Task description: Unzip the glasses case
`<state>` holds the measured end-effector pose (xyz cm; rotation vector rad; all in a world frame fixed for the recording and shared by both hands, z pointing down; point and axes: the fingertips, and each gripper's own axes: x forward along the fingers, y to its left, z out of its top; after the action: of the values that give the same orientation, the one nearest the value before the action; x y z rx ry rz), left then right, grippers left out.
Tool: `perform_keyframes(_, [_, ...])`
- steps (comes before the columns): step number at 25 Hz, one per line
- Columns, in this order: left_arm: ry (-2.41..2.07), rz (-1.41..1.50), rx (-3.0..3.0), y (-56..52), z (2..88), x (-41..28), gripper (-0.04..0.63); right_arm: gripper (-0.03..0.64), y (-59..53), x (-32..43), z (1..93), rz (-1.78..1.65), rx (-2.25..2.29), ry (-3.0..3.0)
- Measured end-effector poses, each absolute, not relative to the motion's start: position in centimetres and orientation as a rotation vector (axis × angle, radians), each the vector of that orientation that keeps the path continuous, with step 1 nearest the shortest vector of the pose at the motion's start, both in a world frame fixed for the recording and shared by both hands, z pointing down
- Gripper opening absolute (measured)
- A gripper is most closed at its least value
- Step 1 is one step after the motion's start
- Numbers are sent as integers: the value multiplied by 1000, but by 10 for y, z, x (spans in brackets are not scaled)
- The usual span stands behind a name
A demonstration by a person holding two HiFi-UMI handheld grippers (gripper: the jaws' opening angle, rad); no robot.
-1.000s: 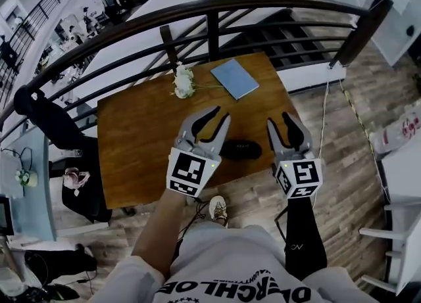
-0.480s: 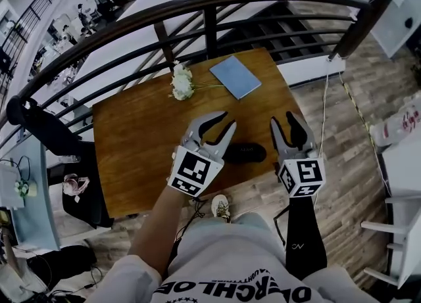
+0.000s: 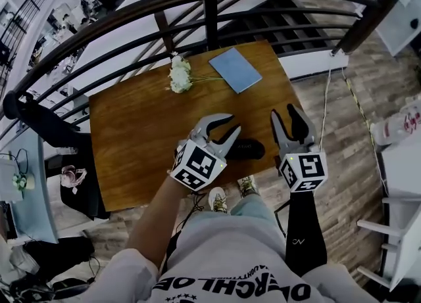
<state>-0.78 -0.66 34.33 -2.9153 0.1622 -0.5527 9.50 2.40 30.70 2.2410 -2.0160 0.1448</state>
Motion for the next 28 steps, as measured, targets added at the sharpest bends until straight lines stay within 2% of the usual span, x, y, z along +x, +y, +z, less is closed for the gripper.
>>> perform_keyframes(12, [-284, -1179, -2723, 23, 454, 32, 147, 210, -41, 139, 322, 203, 2049, -2201])
perform_keyframes(18, [-522, -1485, -2594, 51, 511, 44, 213, 211, -69, 157, 337, 252, 1941, -2308])
perform_keyframes(25, [-717, -1780, -2365, 65, 564, 50, 258, 212, -87, 173, 351, 284, 1831, -2409])
perform_keyframes(28, [-843, -1904, -2278, 77, 579, 46, 330, 212, -88, 178, 358, 302, 1799, -2430])
